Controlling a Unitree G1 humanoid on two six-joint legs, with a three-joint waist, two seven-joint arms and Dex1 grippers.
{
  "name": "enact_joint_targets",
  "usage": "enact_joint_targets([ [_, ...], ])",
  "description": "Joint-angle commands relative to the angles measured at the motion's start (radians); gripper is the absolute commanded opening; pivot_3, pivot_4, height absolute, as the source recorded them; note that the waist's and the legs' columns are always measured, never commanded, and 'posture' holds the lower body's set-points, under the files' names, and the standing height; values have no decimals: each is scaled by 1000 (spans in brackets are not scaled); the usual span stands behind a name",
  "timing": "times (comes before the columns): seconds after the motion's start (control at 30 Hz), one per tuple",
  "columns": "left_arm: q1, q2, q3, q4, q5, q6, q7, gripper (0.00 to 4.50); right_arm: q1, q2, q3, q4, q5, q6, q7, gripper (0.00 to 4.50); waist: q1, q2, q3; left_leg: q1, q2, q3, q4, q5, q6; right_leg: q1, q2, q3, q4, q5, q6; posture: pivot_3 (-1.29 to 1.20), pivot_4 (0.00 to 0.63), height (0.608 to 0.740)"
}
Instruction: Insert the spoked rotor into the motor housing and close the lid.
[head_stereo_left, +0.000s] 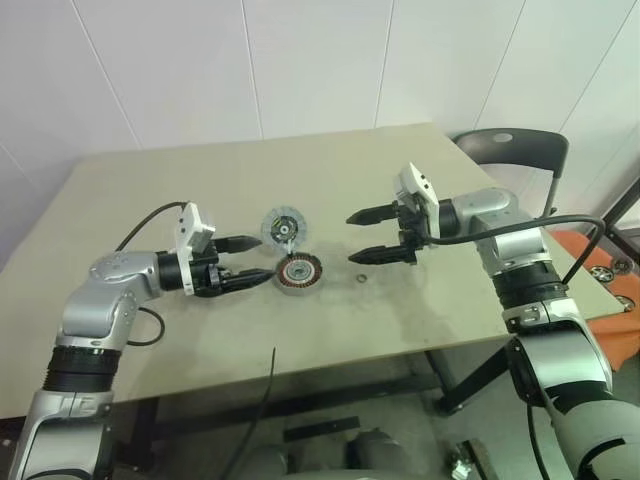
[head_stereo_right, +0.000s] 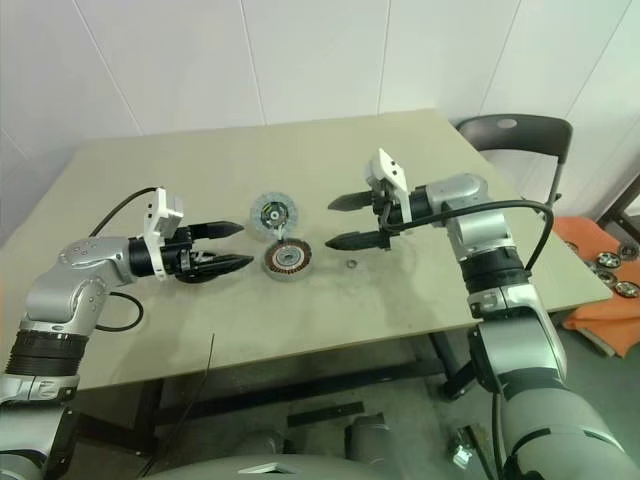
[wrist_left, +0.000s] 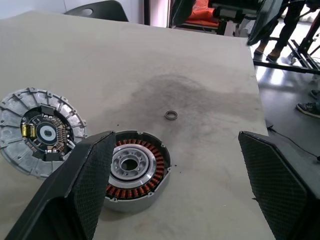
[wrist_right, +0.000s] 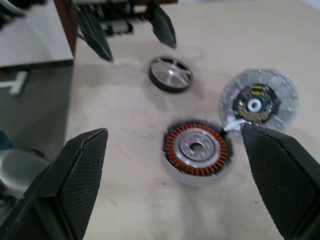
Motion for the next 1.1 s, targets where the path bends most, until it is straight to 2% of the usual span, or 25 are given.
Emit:
enact_joint_targets([
  [0.03,-12,-4,2,-20,-7,-9,0,4184,22,-36,-28,-98,51,60,7,4439,1,0,0,0,0,0,0,0,0,0,0,0,0,0,0,0,0,740],
  [0.5,-28,-2,-14,4,-2,-26,-18,4184,58,-44,3,-94,10,-26,-56,4439,0,0,0,0,0,1,1,0,0,0,2,0,1,0,0,0,0,740],
  [1.1,-23,-3,-7,3,-2,-37,-5,4184,40,-38,13,-63,-1,-54,-50,4439,0,0,0,0,0,1,1,0,0,0,2,0,1,0,0,0,0,740],
])
